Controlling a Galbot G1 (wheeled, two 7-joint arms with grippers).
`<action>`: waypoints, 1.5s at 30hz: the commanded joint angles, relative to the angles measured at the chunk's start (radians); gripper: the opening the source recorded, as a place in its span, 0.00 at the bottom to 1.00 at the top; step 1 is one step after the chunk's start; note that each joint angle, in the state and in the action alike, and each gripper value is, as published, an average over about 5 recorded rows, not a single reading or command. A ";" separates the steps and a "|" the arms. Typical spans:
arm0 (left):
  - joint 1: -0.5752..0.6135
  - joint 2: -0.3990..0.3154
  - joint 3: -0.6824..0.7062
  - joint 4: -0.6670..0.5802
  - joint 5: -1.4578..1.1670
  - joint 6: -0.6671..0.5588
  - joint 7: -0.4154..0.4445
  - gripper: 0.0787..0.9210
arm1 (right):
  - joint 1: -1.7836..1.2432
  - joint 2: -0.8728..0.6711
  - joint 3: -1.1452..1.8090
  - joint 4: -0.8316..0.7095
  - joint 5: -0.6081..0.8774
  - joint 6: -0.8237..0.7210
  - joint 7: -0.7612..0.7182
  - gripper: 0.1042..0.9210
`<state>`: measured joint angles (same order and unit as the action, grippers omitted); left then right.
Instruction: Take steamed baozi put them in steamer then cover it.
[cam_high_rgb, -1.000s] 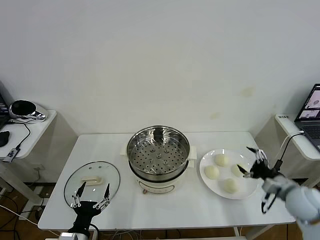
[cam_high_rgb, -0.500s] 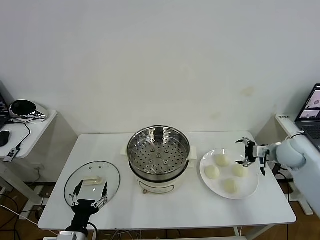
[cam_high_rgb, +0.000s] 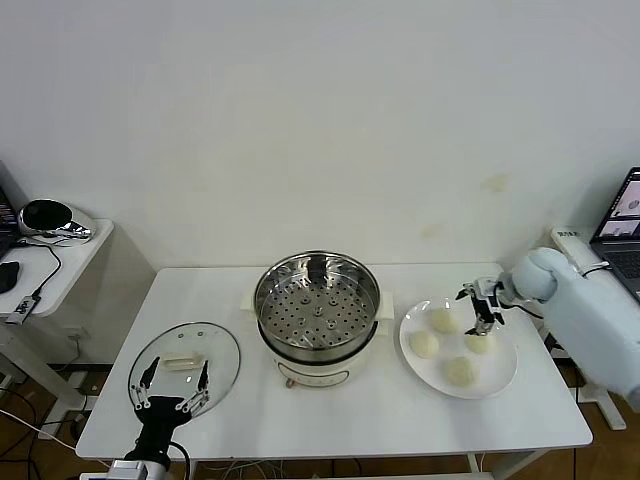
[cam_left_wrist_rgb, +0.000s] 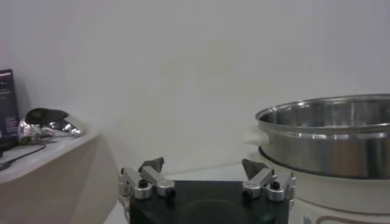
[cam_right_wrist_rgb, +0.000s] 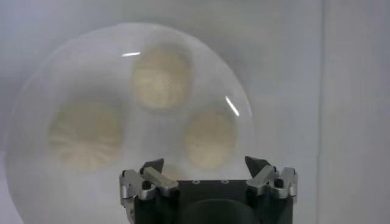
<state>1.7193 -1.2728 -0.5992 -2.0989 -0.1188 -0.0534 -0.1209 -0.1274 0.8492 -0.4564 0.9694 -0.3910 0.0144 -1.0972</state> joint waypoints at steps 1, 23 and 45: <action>0.001 -0.003 0.001 -0.005 0.003 -0.001 0.000 0.88 | 0.075 0.093 -0.084 -0.137 -0.036 0.007 -0.021 0.86; 0.019 -0.014 0.004 -0.028 0.008 -0.009 0.001 0.88 | 0.073 0.155 -0.067 -0.205 -0.058 0.028 0.011 0.50; 0.001 0.001 0.022 -0.024 -0.002 -0.008 0.000 0.88 | 0.731 -0.035 -0.581 0.268 0.492 0.004 0.004 0.46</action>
<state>1.7183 -1.2705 -0.5772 -2.1227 -0.1199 -0.0610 -0.1195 0.3199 0.8317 -0.8080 1.0978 -0.1166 0.0099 -1.1132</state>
